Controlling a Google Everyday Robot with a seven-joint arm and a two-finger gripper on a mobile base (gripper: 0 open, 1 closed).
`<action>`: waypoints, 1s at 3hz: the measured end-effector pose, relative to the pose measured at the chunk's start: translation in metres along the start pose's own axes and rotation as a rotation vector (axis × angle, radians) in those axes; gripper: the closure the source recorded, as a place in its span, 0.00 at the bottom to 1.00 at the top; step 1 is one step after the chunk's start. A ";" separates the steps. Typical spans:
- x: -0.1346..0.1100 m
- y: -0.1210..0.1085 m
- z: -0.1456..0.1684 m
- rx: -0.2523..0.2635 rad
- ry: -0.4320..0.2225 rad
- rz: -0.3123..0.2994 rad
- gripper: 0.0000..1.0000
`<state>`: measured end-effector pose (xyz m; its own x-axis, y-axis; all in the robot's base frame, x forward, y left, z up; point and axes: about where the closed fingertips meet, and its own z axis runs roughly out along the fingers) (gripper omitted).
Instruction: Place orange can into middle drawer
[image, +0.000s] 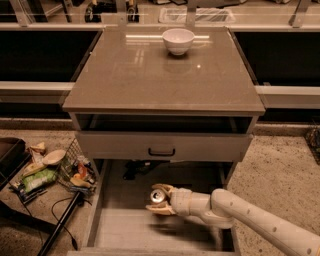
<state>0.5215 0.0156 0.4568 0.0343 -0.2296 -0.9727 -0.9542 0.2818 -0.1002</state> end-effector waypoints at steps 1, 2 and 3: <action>-0.001 0.001 0.001 -0.003 -0.001 0.000 0.00; -0.002 0.002 0.000 -0.006 -0.001 0.000 0.00; -0.018 0.010 -0.031 0.002 0.028 -0.018 0.00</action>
Offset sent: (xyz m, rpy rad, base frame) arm -0.0004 0.0016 0.0002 0.0013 0.0002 0.0026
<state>0.5026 -0.0060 0.4795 0.0434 -0.2607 -0.9644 -0.9530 0.2789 -0.1183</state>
